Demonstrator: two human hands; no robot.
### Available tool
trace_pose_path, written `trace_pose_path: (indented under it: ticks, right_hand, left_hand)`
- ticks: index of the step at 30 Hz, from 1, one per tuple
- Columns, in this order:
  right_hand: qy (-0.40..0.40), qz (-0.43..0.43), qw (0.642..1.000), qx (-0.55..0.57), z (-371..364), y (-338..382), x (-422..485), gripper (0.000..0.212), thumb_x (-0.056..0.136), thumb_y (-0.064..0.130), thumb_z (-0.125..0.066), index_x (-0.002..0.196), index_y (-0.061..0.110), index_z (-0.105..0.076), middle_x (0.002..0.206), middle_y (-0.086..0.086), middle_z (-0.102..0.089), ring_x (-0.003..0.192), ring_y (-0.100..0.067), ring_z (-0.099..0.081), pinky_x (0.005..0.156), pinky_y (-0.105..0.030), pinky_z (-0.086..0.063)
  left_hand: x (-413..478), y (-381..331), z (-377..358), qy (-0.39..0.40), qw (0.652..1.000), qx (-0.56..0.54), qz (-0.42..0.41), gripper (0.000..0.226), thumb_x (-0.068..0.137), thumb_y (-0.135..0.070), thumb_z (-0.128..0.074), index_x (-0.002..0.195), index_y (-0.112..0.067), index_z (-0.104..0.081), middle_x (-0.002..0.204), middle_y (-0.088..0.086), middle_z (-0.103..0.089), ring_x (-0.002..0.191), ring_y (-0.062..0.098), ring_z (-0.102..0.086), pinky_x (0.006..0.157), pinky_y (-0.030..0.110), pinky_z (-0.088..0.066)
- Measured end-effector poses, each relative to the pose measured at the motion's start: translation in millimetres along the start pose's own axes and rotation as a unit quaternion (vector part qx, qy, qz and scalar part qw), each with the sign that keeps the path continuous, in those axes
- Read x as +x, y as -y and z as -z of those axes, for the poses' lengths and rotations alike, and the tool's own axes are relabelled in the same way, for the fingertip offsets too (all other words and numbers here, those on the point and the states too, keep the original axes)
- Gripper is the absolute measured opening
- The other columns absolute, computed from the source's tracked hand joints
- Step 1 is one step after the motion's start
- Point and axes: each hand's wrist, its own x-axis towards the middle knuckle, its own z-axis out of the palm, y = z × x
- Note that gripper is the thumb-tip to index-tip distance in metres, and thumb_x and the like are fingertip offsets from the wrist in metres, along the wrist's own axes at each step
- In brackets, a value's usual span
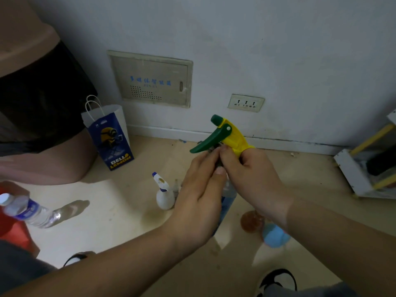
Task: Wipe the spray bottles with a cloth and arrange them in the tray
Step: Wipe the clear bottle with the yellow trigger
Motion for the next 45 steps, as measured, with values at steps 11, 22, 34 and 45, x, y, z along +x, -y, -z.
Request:
trace_pose_path:
  ticks: [11, 22, 34, 45]
  right_hand:
    - [-0.085, -0.024, 0.995, 0.050, 15.4, -9.3, 19.2, 0.053, 0.102, 0.037, -0.053, 0.089, -0.014, -0.056, 0.070, -0.016, -0.050, 0.060, -0.015, -0.045, 0.051, -0.025, -0.036]
    - [-0.050, -0.189, 0.957, 0.216, 5.3, -15.7, 24.5, 0.038, 0.102, 0.047, -0.049, 0.088, 0.013, -0.060, 0.078, -0.012, -0.052, 0.072, -0.023, -0.046, 0.065, -0.038, -0.037]
    - [-0.083, -0.152, 0.969, 0.175, -8.3, -6.1, 14.2, 0.036, 0.102, 0.037, -0.050, 0.081, 0.009, -0.058, 0.059, -0.003, -0.043, 0.053, -0.014, -0.042, 0.058, -0.033, -0.033]
    - [-0.073, -0.003, 0.997, 0.020, 4.0, -3.4, 16.8, 0.041, 0.105, 0.035, -0.048, 0.090, -0.003, -0.055, 0.068, -0.026, -0.046, 0.057, -0.014, -0.042, 0.045, -0.017, -0.033]
  left_hand:
    - [10.1, 26.4, 14.9, 0.018, 0.852, -0.373, 0.368, 0.046, 0.100, -0.035, -0.050, 0.130, -0.006, -0.071, 0.129, 0.019, -0.071, 0.127, 0.038, -0.064, 0.114, 0.049, -0.045]
    - [37.4, -4.4, 23.6, -0.105, 0.938, -0.119, 0.307, 0.025, 0.107, -0.030, -0.041, 0.114, -0.030, -0.066, 0.096, 0.012, -0.074, 0.058, 0.023, -0.065, 0.051, 0.020, -0.043]
    - [13.2, 23.4, 30.6, -0.087, 0.826, -0.419, 0.366, 0.051, 0.097, -0.039, -0.050, 0.131, -0.005, -0.069, 0.133, 0.022, -0.068, 0.109, 0.034, -0.056, 0.100, 0.041, -0.045]
    - [23.1, 14.9, 21.3, -0.098, 0.876, -0.234, 0.411, 0.033, 0.111, -0.021, -0.039, 0.108, -0.007, -0.068, 0.098, 0.018, -0.080, 0.105, 0.039, -0.073, 0.102, 0.050, -0.050]
